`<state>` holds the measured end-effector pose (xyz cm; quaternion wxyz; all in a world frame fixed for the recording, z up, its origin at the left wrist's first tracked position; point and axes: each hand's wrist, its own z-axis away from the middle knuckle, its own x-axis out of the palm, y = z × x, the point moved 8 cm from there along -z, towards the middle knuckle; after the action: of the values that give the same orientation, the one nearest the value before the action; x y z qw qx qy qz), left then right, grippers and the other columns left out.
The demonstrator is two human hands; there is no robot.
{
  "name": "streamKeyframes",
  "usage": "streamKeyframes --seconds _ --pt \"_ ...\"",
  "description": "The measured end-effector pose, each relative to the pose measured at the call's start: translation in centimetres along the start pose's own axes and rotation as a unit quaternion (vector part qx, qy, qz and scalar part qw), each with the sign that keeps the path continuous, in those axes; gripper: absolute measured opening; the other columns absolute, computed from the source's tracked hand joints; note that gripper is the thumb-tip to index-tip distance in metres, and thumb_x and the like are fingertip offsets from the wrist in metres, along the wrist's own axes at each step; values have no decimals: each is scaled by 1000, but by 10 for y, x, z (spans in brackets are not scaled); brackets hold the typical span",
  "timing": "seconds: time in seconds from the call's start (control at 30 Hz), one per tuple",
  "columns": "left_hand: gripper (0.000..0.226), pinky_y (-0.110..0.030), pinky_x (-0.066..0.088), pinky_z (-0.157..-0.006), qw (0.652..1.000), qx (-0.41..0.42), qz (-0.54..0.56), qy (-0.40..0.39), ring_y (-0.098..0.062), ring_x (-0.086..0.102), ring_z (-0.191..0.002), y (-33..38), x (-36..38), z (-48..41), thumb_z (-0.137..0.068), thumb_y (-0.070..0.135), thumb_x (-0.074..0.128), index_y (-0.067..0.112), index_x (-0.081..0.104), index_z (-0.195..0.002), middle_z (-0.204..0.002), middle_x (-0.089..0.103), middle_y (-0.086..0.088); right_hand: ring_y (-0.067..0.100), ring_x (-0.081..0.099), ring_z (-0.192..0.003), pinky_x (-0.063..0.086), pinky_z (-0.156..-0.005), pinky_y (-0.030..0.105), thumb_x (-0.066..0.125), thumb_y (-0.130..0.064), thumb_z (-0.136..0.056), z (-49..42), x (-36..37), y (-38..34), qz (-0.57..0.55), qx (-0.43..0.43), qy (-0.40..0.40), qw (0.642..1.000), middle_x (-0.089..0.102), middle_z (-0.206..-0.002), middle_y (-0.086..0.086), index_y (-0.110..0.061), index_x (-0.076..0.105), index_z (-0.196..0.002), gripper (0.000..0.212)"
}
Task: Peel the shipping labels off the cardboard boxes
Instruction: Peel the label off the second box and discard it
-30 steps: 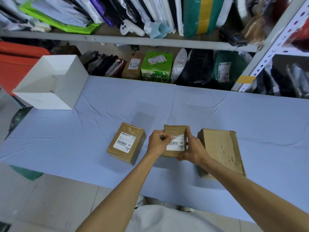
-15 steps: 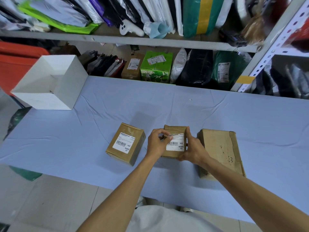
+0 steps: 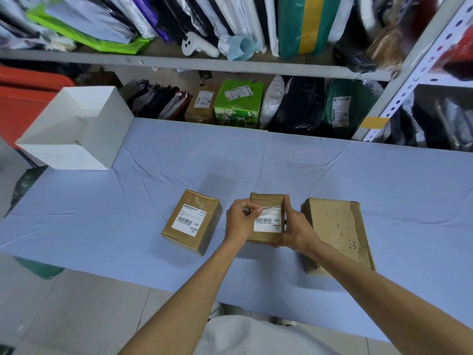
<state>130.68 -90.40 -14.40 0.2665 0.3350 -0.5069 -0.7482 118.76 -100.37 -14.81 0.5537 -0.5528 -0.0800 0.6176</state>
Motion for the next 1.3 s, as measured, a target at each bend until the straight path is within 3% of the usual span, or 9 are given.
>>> streamKeyframes --seconds 0.2,0.37,0.53,0.6,0.7,0.83,0.93,1.13,1.3 --pt "5 -40 55 -89 1000 -6 -1 0 -25 65 -100 -2 0 1 -83 10 71 11 68 -80 -122 59 -5 11 56 -99 43 -69 5 88 -9 -57 0 1 0 -24 1 -3 1000 53 -118 -8 -14 -17 -150 141" --pt "6 -35 56 -86 1000 4 -4 5 -24 65 -99 1 -1 2 -84 10 71 12 67 -79 -124 60 -4 7 58 -93 45 -70 6 86 -10 -62 1 0 2 -45 7 3 999 53 -108 -15 -13 -12 -151 132" --pt "8 -5 46 -70 999 36 -28 4 -10 61 -94 5 -3 5 -86 12 68 9 66 -78 -131 51 11 14 57 -105 49 -83 19 89 -11 -56 1 1 -3 -2 -15 -2 1000 53 -124 -4 -14 -21 -149 144" --pt "8 -5 45 -71 999 36 -38 -3 -13 60 -99 4 -2 4 -86 12 68 5 67 -81 -137 51 10 17 57 -106 51 -86 25 88 -11 -56 1 1 -2 5 -11 -4 1000 54 -124 -2 -14 -22 -148 144" --pt "8 -4 45 -74 998 42 -43 -13 -14 61 -100 6 -2 4 -85 11 67 4 68 -82 -140 50 8 13 58 -101 48 -79 17 88 -12 -56 0 1 0 3 -6 -1 1000 56 -119 -4 -14 -21 -149 144" --pt "7 -35 48 -97 997 46 -41 -35 -18 61 -111 9 0 4 -85 9 67 12 68 -78 -143 49 4 10 56 -98 41 -73 10 88 -11 -56 -1 1 3 -2 3 2 1000 53 -113 -8 -13 -20 -149 142" --pt "15 -39 49 -96 997 42 -39 -44 -20 61 -111 10 0 4 -85 8 67 19 65 -73 -145 47 3 9 56 -94 39 -66 3 87 -9 -57 -1 1 5 -19 11 5 1000 53 -110 -10 -14 -20 -149 142" --pt "10 -29 49 -92 996 52 -50 -43 -15 60 -109 13 1 6 -85 9 67 15 67 -77 -144 49 4 9 55 -91 36 -56 -5 87 -6 -58 0 0 6 -38 17 8 999 52 -107 -8 -14 -20 -149 141" --pt "8 -17 46 -85 997 49 -53 -41 -12 59 -108 12 1 5 -85 10 68 14 69 -78 -143 49 6 3 56 -85 37 -59 -3 87 -6 -59 2 0 4 -39 11 5 999 53 -102 -15 -14 -17 -150 138"
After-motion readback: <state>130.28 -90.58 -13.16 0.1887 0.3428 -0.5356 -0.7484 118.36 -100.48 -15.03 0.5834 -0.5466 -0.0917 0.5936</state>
